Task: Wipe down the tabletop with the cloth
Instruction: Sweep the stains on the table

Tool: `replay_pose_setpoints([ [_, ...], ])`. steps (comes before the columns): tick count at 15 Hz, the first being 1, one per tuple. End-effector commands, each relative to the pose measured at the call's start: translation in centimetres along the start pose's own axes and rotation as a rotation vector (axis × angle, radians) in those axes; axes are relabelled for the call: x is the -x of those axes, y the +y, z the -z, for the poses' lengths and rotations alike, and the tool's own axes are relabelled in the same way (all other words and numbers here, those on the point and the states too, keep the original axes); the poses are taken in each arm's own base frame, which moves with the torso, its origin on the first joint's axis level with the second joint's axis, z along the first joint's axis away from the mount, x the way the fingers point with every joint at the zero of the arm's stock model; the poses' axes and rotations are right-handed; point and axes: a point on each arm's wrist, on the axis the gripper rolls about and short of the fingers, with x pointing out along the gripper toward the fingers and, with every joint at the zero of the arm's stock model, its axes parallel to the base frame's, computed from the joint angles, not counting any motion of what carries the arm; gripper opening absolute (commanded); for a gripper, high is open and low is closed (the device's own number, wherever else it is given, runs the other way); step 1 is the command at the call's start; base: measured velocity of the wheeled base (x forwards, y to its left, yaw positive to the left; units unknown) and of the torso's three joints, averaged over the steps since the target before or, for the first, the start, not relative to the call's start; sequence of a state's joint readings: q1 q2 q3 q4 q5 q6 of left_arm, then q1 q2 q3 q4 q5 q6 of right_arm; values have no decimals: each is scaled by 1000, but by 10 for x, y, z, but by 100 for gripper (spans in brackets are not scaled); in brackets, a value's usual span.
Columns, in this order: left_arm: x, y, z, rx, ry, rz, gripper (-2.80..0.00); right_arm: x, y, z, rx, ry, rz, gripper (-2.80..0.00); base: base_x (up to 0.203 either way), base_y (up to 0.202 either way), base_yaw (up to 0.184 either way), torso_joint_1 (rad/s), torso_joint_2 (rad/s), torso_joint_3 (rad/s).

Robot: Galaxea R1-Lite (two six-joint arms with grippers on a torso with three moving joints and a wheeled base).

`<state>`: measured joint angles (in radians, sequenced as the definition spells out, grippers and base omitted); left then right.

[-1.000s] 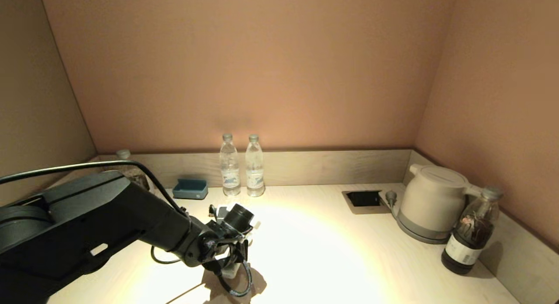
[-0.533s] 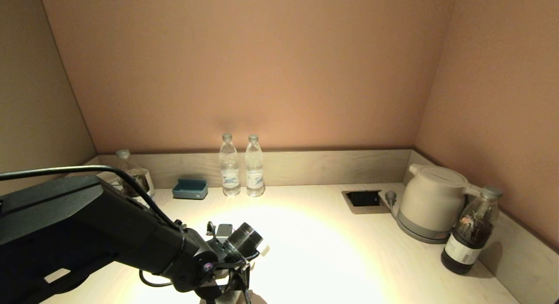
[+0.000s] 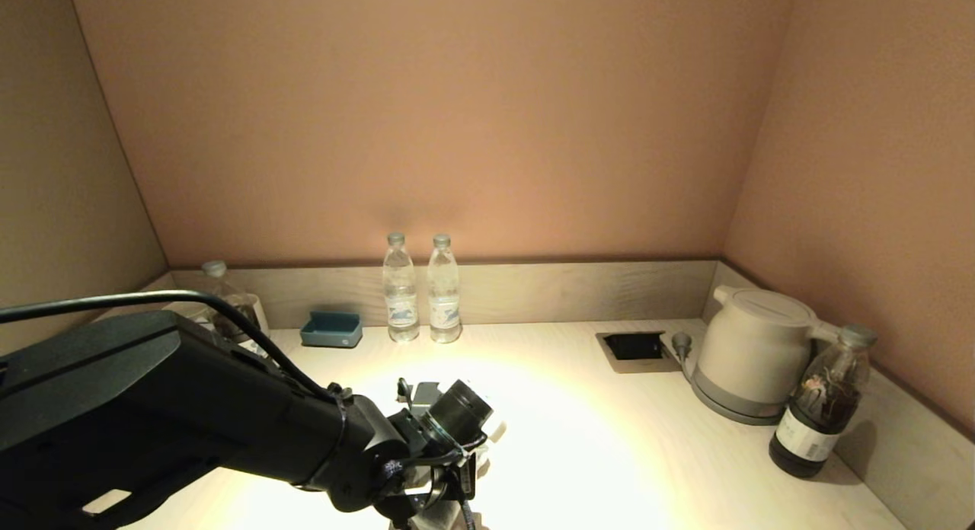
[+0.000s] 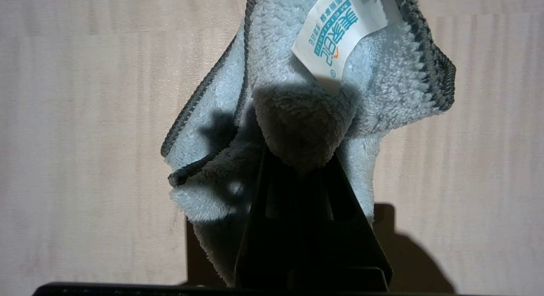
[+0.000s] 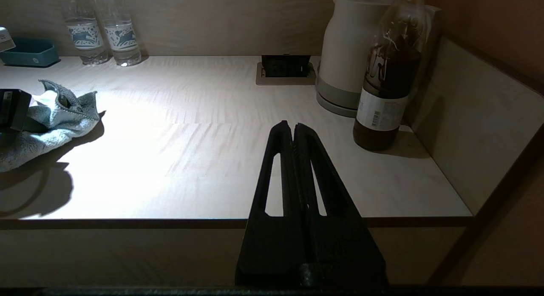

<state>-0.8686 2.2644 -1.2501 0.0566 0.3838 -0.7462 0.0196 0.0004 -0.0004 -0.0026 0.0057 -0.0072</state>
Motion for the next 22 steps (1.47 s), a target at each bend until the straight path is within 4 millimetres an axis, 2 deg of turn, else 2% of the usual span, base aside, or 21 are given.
replay_pose_setpoints([
  [1,-3,-7,2,-7,-3,8,-280,0,0,0,0,1,1,-280,0,0,0,0,0,0],
  [5,2,-54,16,-87,-27,108,-280,0,0,0,0,-1,0,-280,0,0,0,0,0,0],
  [7,5,-61,18,-106,-32,128,-280,0,0,0,0,0,1,-280,0,0,0,0,0,0],
  [9,14,-81,28,-180,-37,196,-280,0,0,0,0,1,1,-280,0,0,0,0,0,0],
  [15,22,-98,38,-280,-35,261,-280,0,0,0,0,0,-1,-280,0,0,0,0,0,0],
  [19,23,-99,39,-285,-34,267,-280,0,0,0,0,-2,1,-280,0,0,0,0,0,0],
  [20,30,-107,42,-310,-34,303,-280,0,0,0,0,-2,1,-280,0,0,0,0,0,0],
  [22,26,-105,46,-321,-17,285,-280,0,0,0,0,0,-1,-280,0,0,0,0,0,0],
])
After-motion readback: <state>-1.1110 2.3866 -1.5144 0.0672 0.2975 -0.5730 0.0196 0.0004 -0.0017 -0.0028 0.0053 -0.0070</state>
